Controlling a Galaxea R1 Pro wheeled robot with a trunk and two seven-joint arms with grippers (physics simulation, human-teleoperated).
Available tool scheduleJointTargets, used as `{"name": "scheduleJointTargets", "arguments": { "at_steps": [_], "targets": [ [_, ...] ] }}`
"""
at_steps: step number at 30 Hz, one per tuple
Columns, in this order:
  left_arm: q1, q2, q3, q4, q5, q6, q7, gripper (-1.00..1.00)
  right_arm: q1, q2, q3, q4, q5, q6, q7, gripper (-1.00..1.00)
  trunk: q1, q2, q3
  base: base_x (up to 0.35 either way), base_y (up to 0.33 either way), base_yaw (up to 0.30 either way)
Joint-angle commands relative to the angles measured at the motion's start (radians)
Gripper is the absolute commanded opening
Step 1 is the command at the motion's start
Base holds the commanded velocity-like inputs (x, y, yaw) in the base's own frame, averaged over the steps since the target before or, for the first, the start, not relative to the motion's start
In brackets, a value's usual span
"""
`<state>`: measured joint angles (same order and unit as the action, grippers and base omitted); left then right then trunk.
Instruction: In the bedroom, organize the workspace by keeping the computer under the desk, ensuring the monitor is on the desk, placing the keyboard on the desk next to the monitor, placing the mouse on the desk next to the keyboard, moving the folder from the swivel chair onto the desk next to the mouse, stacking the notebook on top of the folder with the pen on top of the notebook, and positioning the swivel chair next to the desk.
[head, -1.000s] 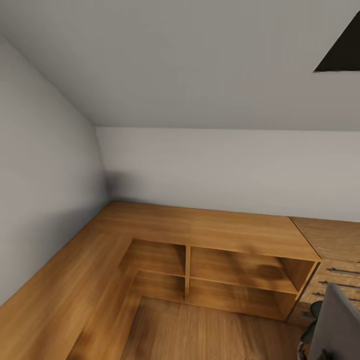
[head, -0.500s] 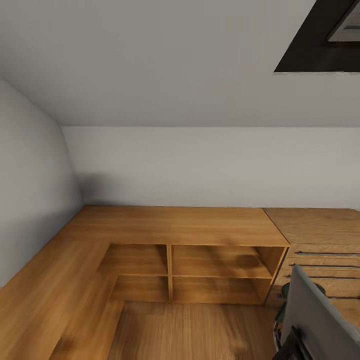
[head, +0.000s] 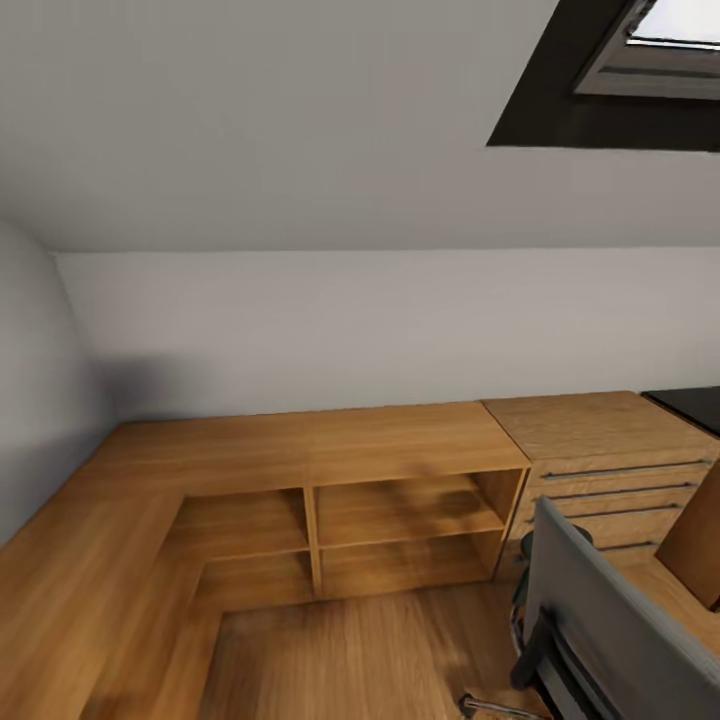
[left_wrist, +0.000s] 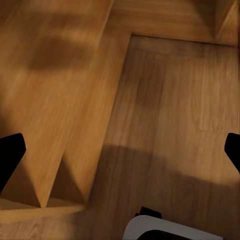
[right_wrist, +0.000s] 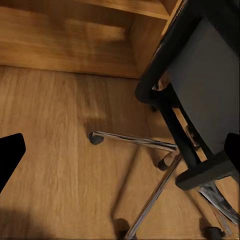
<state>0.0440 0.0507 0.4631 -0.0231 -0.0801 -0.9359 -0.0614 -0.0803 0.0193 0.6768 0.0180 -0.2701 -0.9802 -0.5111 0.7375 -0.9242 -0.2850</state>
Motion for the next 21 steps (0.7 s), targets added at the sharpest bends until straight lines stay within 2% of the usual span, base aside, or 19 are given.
{"name": "scheduleJointTargets", "arguments": {
  "at_steps": [1, 21],
  "targets": [
    [0.0, 0.0, 0.009, -0.001, -0.008, -0.001, -0.005, 1.0, -0.001, 0.0, 0.009, 0.002, -0.006, -0.003, -0.003, 1.0, 0.0, -0.001, -0.002, -0.042, 0.085, -0.286],
    [0.0, 0.0, 0.009, -0.001, -0.007, 0.0, -0.005, 1.0, -0.001, -0.001, 0.009, 0.002, -0.006, -0.003, -0.003, 1.0, 0.0, -0.001, -0.013, -0.007, 0.013, -0.286]
  ]
}}
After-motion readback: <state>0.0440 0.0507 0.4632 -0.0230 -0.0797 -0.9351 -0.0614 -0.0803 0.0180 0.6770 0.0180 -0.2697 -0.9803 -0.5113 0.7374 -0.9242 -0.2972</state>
